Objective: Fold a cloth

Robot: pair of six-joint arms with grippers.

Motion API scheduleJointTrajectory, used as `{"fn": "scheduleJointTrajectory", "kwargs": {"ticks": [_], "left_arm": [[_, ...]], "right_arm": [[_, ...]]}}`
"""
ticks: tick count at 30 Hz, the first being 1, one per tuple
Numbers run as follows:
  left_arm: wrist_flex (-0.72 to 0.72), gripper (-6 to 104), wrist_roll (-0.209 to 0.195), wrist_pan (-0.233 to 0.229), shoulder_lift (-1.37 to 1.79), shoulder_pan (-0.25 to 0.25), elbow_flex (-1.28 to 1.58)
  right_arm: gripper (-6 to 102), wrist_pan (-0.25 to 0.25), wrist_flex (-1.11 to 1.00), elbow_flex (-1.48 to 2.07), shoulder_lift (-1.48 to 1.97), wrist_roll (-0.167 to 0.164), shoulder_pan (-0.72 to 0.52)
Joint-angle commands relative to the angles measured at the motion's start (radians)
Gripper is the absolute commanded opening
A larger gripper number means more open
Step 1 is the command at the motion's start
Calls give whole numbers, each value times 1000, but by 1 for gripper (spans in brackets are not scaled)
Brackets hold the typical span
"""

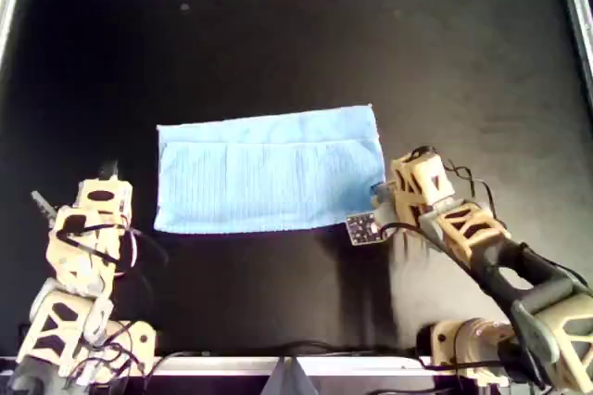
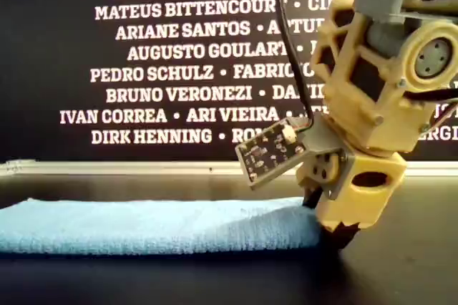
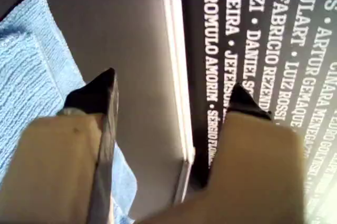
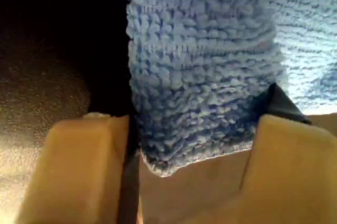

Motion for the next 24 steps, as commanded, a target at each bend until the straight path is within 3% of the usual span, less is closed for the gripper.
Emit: {"fn": "scheduleJointTrajectory", "kwargs": {"ticks": [1,5,15,24], "left_arm": [[-5,73,8,0,23,9,-48],[-5,73,8,2,23,9,-48],[-5,73,8,3,23,11,-48],[-5,73,8,5,23,9,-48]], "right_arm": [[85,-12,-8,-28,8,3,8],[63,-12,-6,-28,15,3,6],[-4,-11,-9,-43,169,3,6],[2,-11,-66,-150,143,5,46]]}}
